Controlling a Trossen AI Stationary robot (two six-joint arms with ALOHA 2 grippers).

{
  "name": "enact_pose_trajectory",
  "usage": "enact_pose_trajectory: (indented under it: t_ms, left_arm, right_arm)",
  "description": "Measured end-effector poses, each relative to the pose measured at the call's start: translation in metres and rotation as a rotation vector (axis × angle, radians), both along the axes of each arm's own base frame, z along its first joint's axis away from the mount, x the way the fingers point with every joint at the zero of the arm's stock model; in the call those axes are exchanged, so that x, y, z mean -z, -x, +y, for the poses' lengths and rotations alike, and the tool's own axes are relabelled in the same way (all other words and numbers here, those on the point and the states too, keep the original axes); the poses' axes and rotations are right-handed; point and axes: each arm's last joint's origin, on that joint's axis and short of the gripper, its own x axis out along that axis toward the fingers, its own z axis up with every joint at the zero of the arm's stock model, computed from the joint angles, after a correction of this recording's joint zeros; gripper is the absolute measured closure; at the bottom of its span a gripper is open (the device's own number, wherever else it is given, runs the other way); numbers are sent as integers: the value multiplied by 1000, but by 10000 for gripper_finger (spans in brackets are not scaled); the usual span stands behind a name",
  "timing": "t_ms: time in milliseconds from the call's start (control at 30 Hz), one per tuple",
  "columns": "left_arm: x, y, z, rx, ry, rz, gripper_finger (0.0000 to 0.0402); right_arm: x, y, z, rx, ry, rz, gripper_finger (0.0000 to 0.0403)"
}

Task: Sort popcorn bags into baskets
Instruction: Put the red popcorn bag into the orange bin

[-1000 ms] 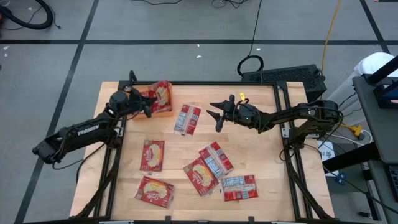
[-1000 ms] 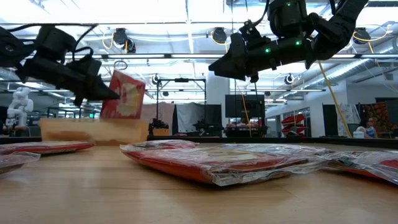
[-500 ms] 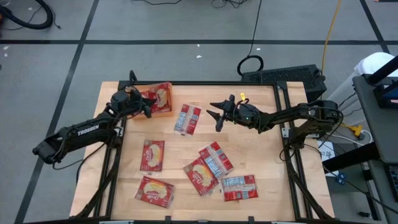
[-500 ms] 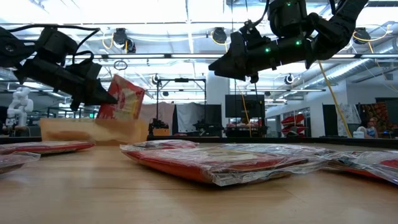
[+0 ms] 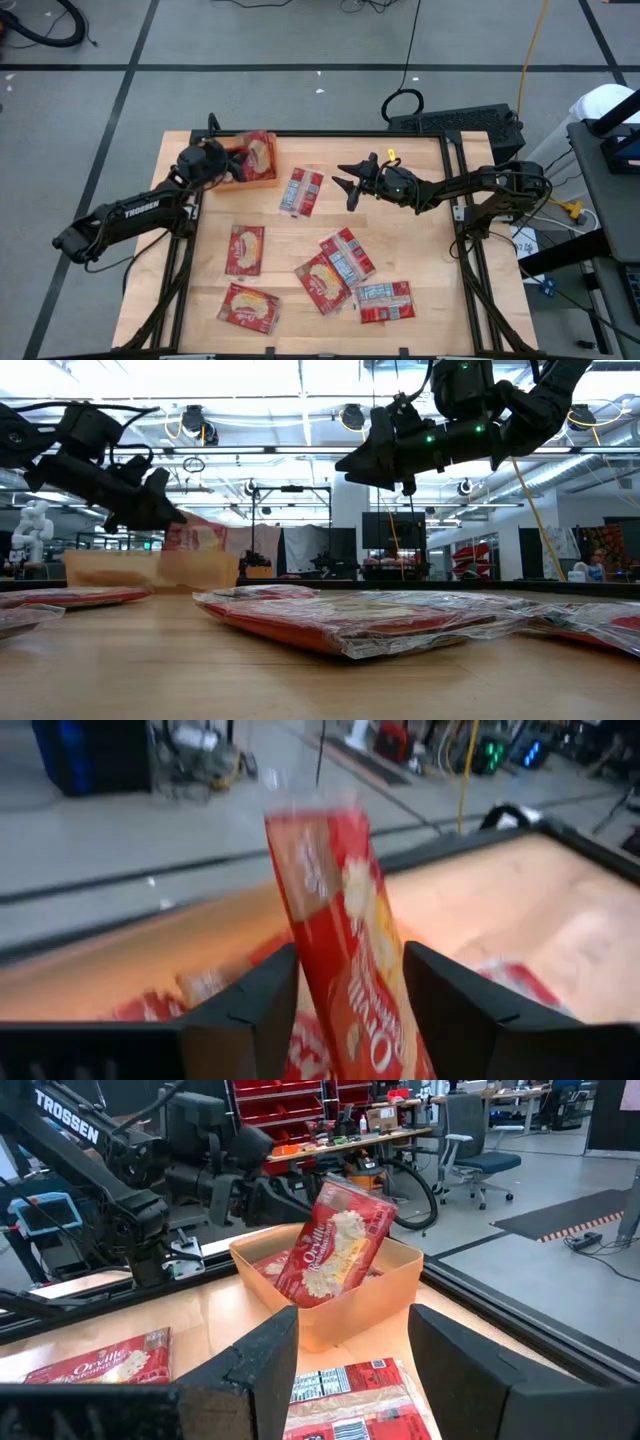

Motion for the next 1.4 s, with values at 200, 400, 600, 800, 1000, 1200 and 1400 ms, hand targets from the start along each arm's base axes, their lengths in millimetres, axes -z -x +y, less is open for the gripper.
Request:
enact_pose_trajectory:
  t_ms: [200,400,600,800,1000,1200,1400]
  left_arm:
    - [-3,1,2,-81,-32,-3,181]
    - [-8,0,3,-85,-72,-30,175]
    - [-21,-12,-6,135,-125,-168,199]
    - [-18,-30,-27,347,-139,-126,227]
    - [-12,-48,-58,551,-206,-9,225]
    - [-1,-55,-84,580,-232,146,193]
    - [6,-56,-104,590,-230,223,168]
  right_arm:
    - [4,0,1,5,-42,22,218]
    - [8,0,9,28,-71,55,218]
    - [-8,-20,8,30,-103,184,218]
    - [-10,-57,3,-20,-114,410,214]
    - [17,-104,-2,-159,-132,531,179]
    - [39,-127,9,-231,-38,612,145]
    - [49,-129,35,-337,94,692,140]
